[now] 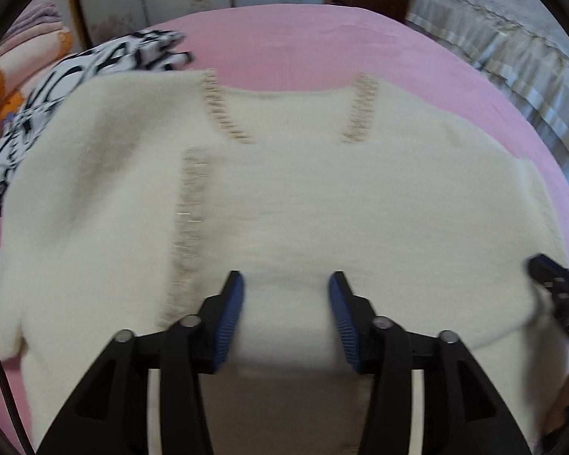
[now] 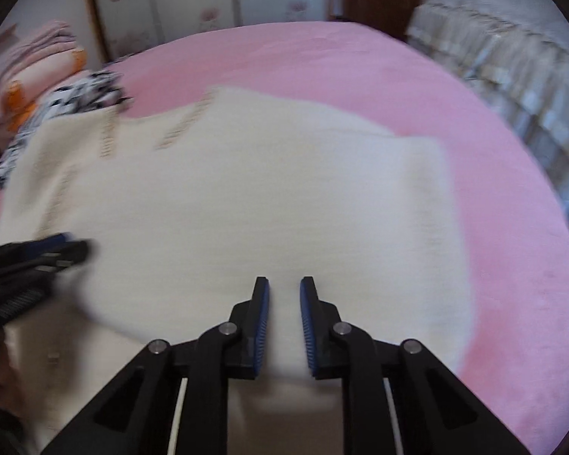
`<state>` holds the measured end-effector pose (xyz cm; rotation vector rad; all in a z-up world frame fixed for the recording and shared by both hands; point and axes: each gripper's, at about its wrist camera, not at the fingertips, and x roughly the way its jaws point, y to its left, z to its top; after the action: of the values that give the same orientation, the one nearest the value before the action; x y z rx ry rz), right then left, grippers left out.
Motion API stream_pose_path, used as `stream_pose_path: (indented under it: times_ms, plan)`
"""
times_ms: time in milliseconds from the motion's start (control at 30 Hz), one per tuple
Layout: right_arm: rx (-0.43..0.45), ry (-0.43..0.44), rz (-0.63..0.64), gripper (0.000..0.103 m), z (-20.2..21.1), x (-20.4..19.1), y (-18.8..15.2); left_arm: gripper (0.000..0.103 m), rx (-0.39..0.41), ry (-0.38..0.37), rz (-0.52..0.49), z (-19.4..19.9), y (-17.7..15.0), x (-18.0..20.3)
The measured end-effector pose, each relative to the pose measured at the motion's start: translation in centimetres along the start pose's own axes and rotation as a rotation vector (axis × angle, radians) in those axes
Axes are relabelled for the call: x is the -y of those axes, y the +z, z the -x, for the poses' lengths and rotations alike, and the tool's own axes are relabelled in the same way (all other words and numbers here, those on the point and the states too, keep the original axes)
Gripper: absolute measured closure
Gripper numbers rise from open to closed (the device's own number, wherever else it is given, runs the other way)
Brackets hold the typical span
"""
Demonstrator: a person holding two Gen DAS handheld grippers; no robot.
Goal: Fold large clothes
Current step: 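Smooth the folded sleeve flat with the left tool, then release, then move the left tool to the other cardigan sleeve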
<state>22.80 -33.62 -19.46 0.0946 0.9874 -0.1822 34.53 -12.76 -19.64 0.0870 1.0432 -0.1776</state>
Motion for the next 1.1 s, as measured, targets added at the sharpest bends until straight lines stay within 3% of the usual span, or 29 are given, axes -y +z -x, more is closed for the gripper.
stream_pose_path:
  times_ms: [100,300,400,567,1100]
  plan:
    - [-0.007,0.011,-0.070,0.103,0.5,4.1,-0.3,0.053,-0.007,-0.080,0.026,-0.3,0.0,-2.0]
    - [-0.001,-0.033,-0.073,0.103,1.4,3.6,-0.7,0.053,0.007,-0.023,-0.029,0.1,-0.5,-0.8]
    - [-0.005,-0.054,-0.064,0.098,1.7,2.7,-0.8,0.052,0.001,-0.030,-0.017,0.5,-0.6,-0.8]
    - [-0.016,-0.018,-0.096,0.078,2.5,2.4,-1.0,0.049,-0.003,-0.037,-0.013,1.4,-0.8,-1.0]
    - [-0.027,-0.018,-0.170,0.077,7.2,0.4,-3.6,0.045,0.039,-0.054,0.017,8.9,-2.7,0.6]
